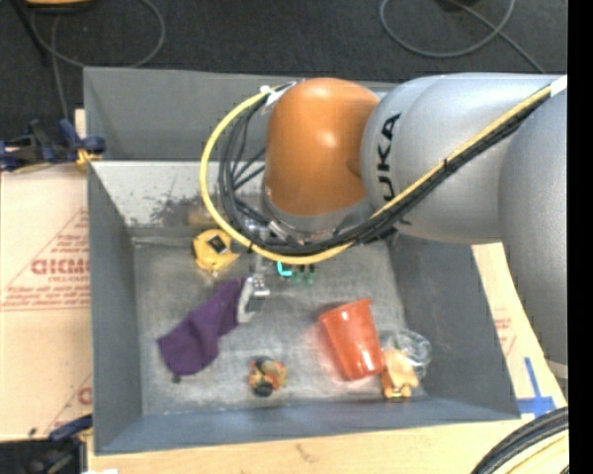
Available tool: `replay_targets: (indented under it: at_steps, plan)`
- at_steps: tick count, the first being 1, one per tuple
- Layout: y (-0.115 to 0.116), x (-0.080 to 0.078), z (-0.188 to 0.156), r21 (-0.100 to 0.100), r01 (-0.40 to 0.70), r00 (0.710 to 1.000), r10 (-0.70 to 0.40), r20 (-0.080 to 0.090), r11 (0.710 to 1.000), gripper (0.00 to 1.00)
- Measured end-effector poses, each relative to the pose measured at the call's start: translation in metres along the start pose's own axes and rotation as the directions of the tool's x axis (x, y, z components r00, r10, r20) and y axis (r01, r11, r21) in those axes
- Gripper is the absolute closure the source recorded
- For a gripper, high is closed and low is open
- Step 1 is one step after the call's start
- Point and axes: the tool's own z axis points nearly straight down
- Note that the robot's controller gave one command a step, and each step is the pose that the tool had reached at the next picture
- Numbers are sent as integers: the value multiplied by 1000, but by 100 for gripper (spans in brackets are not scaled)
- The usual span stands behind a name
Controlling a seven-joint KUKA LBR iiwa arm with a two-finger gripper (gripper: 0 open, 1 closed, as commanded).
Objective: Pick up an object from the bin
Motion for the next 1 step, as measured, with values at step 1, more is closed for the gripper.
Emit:
replay_targets:
  at_steps: [1]
  plan:
    - [-1,-2,-4,-1,-3,1000,3,8,1000,0]
